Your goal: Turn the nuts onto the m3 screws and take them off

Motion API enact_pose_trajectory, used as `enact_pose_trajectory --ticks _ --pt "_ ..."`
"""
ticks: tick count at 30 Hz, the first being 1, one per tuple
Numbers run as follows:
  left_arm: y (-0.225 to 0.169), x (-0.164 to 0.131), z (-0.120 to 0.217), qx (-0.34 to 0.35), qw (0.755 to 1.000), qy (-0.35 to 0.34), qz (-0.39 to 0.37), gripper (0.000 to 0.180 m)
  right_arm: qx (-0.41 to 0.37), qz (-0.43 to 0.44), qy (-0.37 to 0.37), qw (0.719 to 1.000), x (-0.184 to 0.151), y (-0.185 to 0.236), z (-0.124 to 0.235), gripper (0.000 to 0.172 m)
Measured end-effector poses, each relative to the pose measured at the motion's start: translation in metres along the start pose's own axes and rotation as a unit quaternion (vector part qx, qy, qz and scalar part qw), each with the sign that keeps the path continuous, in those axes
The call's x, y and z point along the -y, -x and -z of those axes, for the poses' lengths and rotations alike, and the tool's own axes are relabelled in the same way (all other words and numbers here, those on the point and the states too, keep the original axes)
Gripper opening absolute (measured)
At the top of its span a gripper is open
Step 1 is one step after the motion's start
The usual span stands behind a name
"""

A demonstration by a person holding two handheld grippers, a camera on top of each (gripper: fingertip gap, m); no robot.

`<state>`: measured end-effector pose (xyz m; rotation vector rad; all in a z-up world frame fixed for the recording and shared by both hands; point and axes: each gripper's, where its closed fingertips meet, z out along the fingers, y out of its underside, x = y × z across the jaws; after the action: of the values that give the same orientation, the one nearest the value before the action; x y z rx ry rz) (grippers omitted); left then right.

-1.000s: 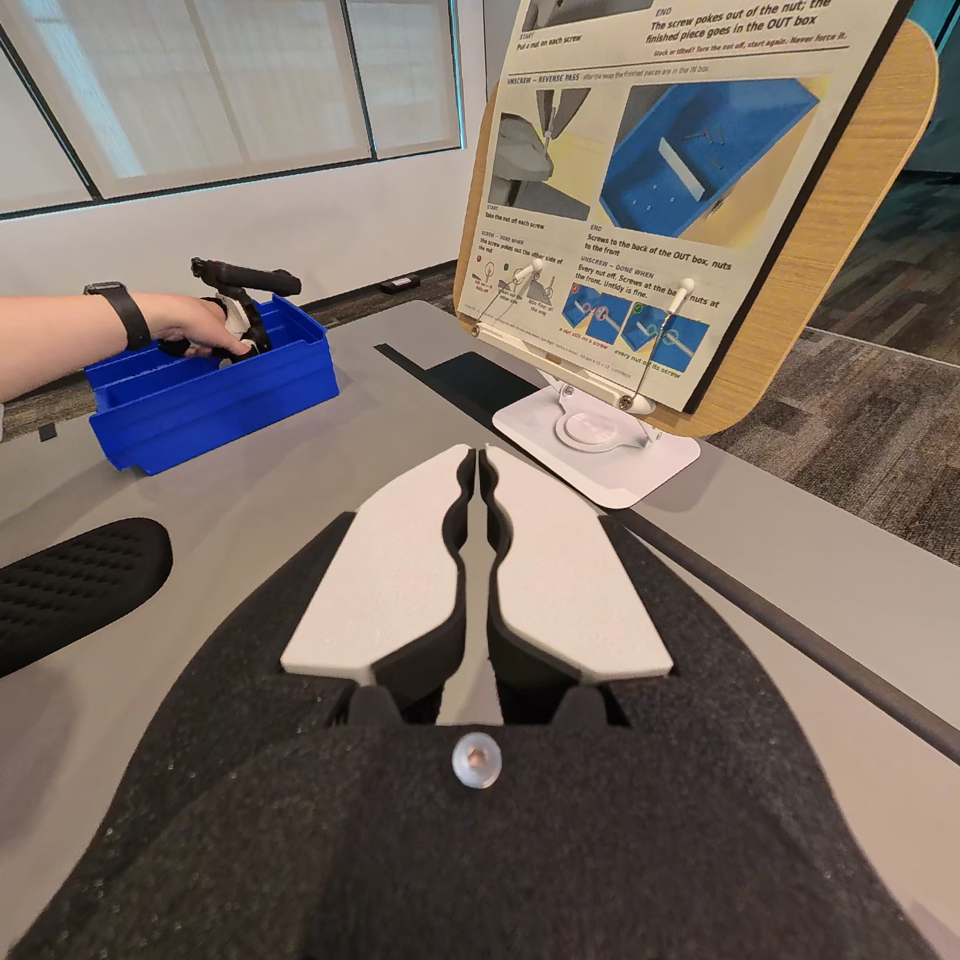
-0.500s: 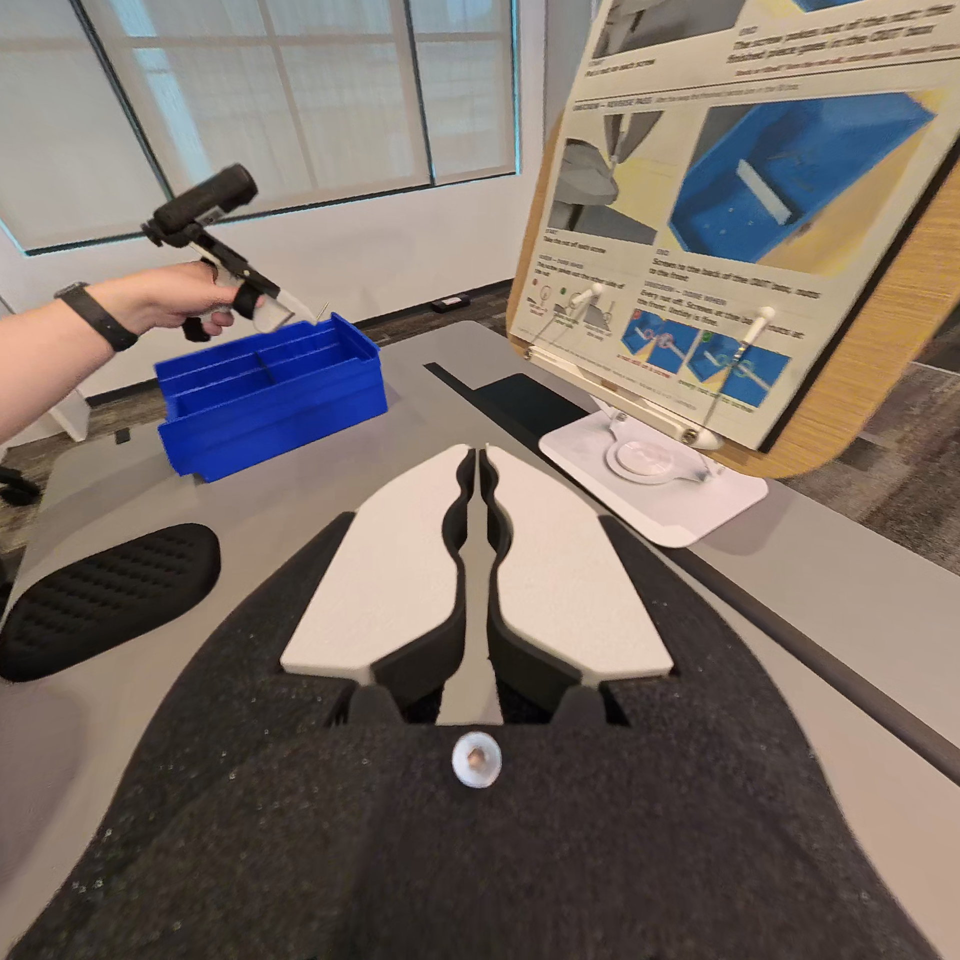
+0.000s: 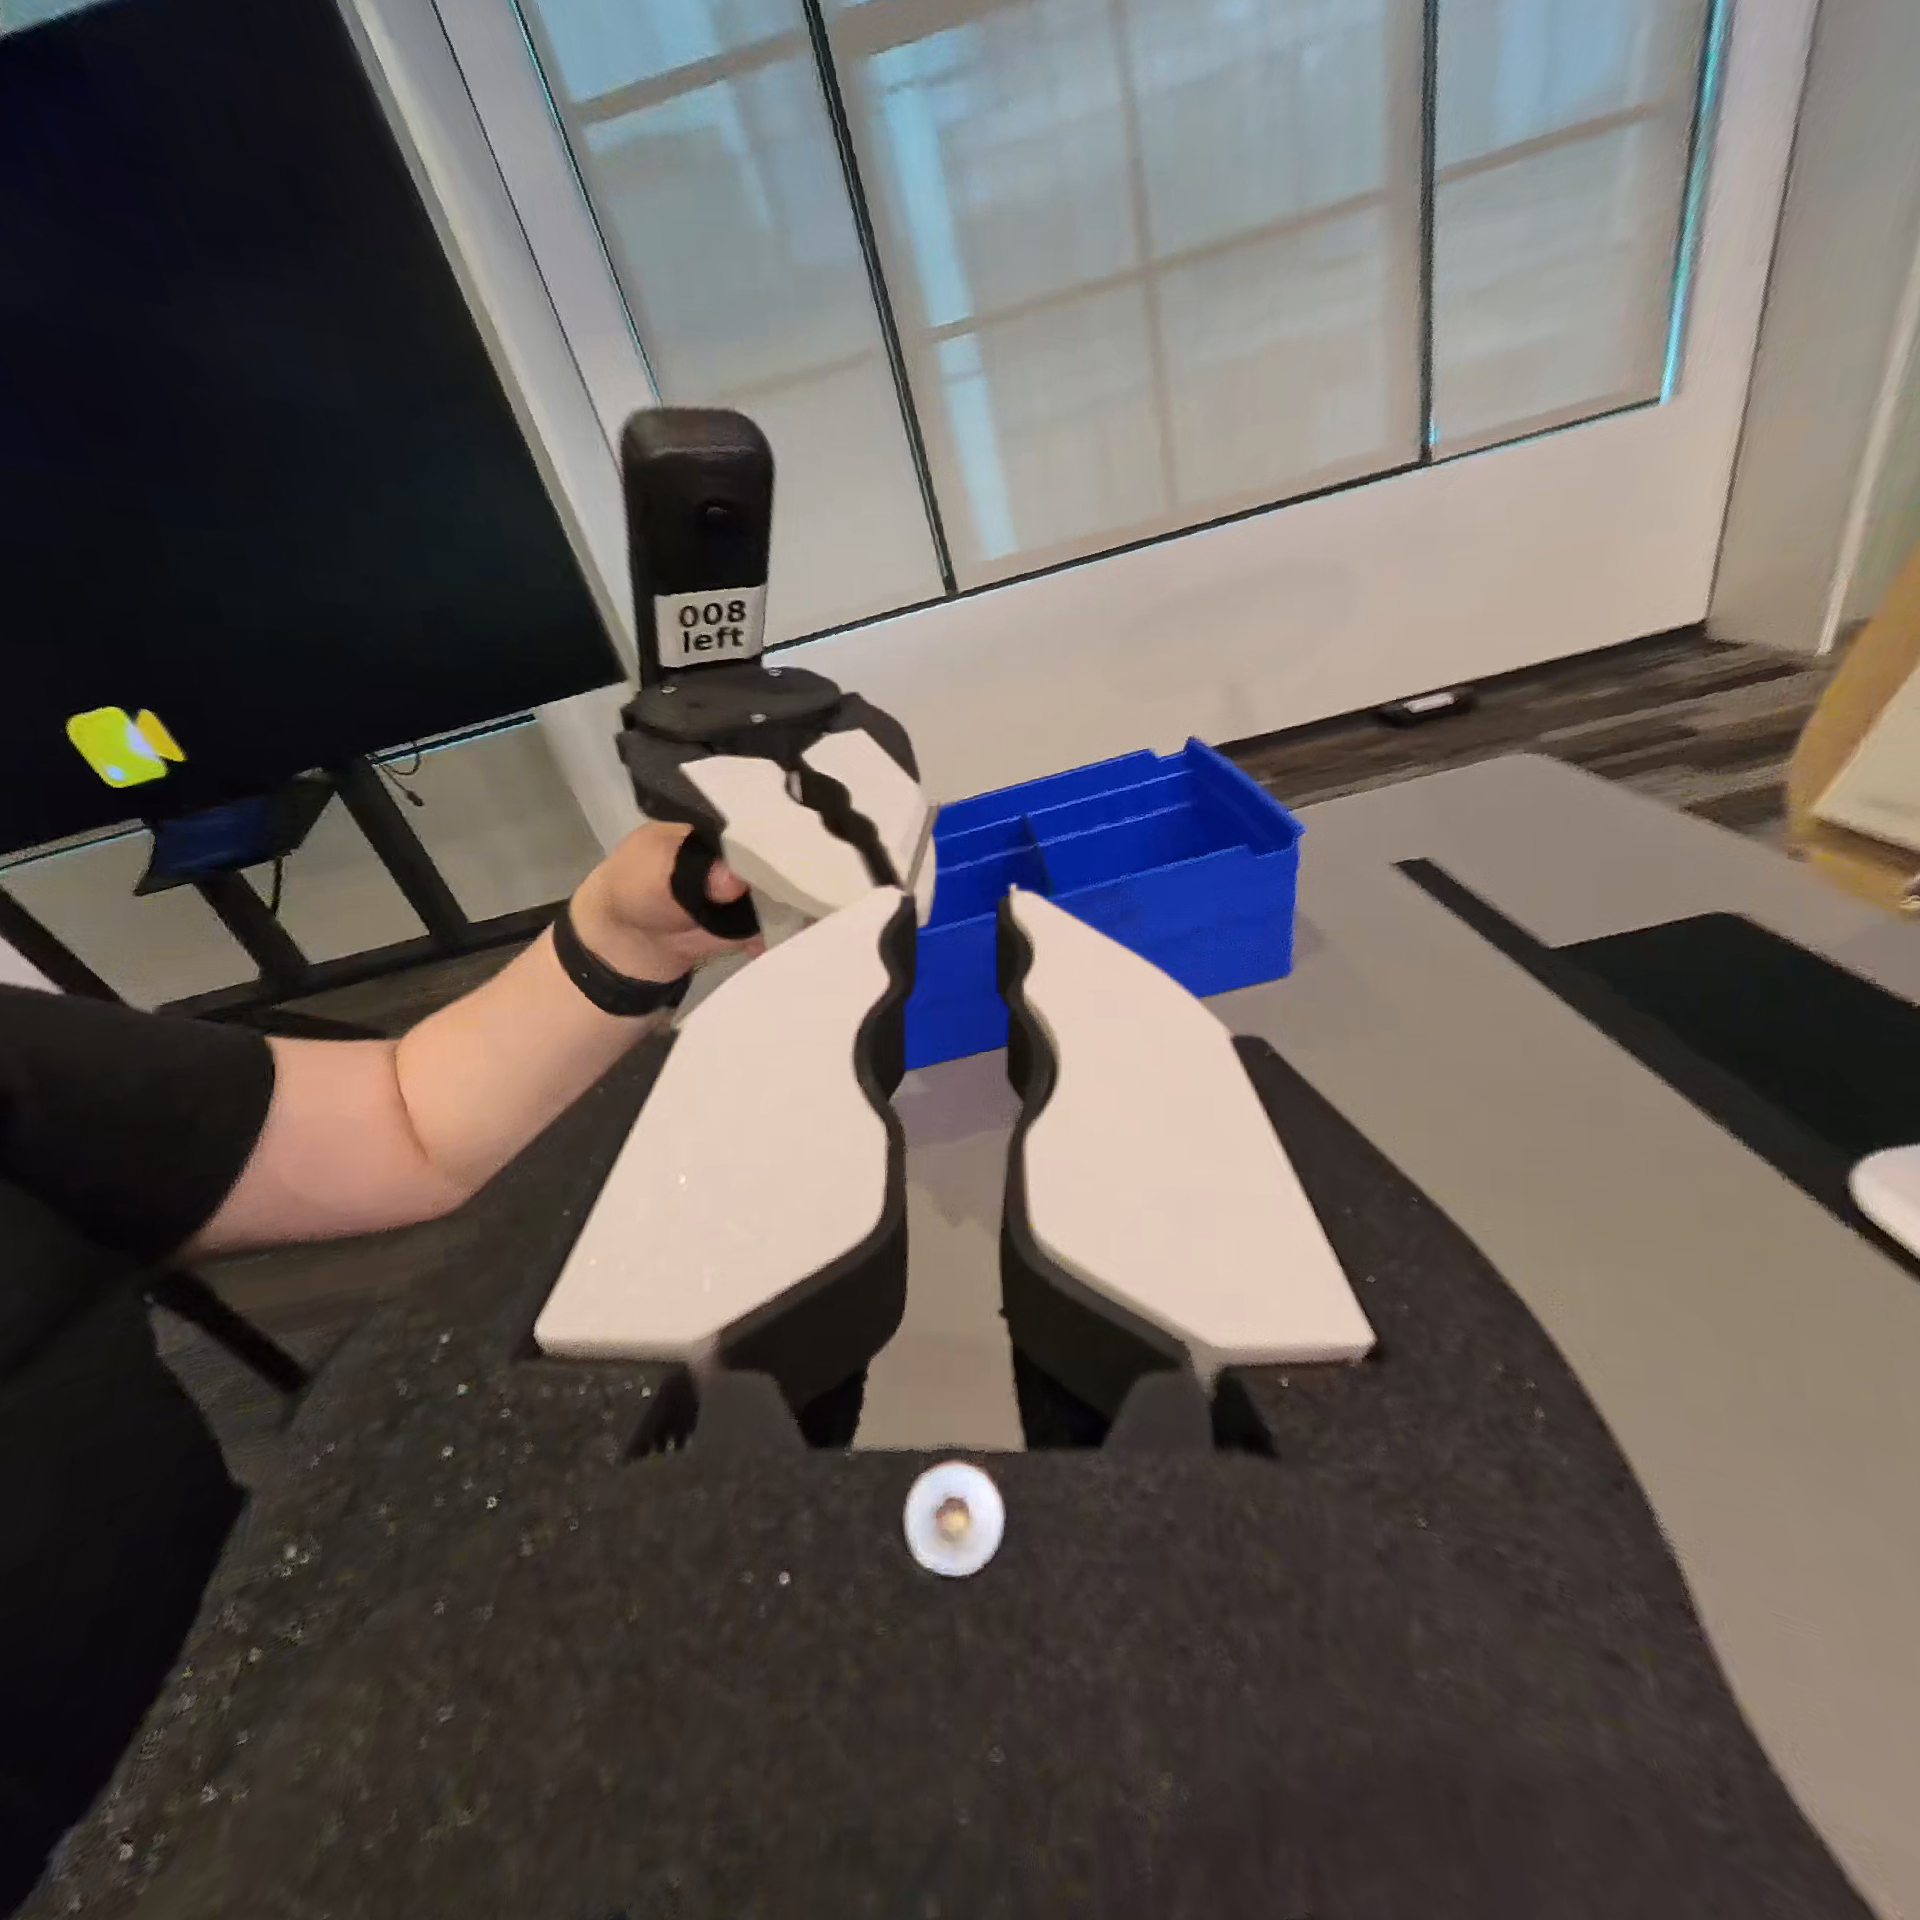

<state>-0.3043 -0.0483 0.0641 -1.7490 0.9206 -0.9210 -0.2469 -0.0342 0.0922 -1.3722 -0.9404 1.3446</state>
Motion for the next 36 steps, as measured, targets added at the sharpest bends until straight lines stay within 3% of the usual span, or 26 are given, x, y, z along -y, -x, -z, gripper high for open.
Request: enact_pose_trajectory --ticks 10,22,28,36 --pt "-0.039 -0.005 -0.024 -0.048 0.998 0.001 -0.029 0.005 0.067 -0.057 0.009 0.996 -0.014 0.018 -0.025 0.016" --pt "-0.040 -0.004 -0.023 -0.053 0.998 -0.009 -0.022 0.005 0.091 -0.037 0.035 0.995 -0.021 0.031 -0.030 0.017" --pt "-0.043 -0.005 -0.023 -0.050 0.998 -0.004 -0.030 0.005 0.105 -0.029 0.051 0.993 -0.027 0.037 -0.034 0.005" --pt "-0.041 -0.003 -0.017 -0.047 0.999 -0.017 -0.018 0.005 0.108 -0.035 0.052 0.992 -0.029 0.037 -0.035 0.003"
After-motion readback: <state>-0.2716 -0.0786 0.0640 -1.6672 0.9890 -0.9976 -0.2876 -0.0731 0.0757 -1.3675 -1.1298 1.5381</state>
